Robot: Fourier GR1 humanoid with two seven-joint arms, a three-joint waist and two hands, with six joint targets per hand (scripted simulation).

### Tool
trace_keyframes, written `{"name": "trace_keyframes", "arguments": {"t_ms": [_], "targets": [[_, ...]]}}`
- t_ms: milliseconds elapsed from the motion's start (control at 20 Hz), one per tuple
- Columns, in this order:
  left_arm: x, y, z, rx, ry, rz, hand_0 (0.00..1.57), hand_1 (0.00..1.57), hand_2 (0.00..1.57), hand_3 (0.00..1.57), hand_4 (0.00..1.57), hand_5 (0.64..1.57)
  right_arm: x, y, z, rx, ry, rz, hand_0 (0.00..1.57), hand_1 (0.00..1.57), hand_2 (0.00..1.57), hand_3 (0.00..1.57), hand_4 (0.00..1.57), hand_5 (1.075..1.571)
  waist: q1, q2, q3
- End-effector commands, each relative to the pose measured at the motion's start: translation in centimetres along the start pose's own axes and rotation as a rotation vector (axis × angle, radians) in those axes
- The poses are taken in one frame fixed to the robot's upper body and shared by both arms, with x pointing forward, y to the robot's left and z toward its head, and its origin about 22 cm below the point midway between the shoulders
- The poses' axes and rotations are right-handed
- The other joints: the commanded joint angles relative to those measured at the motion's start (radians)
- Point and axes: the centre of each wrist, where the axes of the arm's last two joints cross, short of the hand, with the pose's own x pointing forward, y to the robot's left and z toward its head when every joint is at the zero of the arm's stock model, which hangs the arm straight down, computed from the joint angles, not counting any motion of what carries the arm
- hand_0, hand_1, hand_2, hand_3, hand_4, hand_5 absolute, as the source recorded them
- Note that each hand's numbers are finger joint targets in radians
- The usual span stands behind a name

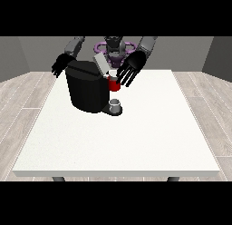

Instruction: Insert the coffee pod into the coffee machine and close the lid

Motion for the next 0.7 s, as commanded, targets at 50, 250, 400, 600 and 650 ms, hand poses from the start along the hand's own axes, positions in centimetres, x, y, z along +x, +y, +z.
{"name": "trace_keyframes", "arguments": {"t_ms": [50,250,400,600,650], "targets": [[-0.4,-1.8,0.0,-0.048,0.019,0.014,0.0,0.0,0.0,0.0,0.0,1.571,0.6,1.4,0.2,0.007,0.024,-0.002,0.0,0.0,0.0,0.0,0.39,1.571,-0.005,-0.023,-0.0024],[-0.5,-1.8,0.2,-0.075,0.003,0.016,0.0,0.0,0.0,0.0,0.0,1.571,-2.0,1.2,2.0,-0.023,0.037,-0.01,0.0,0.0,0.0,0.0,0.42,1.571,0.03,-0.062,-0.002],[1.3,-0.2,-0.5,-0.062,0.009,-0.003,0.0,0.0,0.0,0.0,0.0,1.571,-2.2,0.5,1.3,-0.038,0.036,-0.009,0.0,0.0,0.0,0.0,0.39,1.571,0.029,-0.055,-0.0018],[-0.2,-1.6,0.1,-0.052,0.044,0.023,0.0,0.0,0.0,0.0,0.0,1.571,-2.4,-0.3,2.1,-0.007,0.034,-0.016,0.0,0.0,0.0,0.0,0.41,1.571,0.019,-0.073,-0.002],[-1.2,-3.5,0.9,-0.08,0.015,0.033,0.0,0.0,0.0,0.0,0.0,1.571,-3.4,-1.8,2.5,-0.071,0.083,-0.036,0.0,0.0,0.0,0.0,0.39,1.571,0.068,-0.11,-0.002]]}}
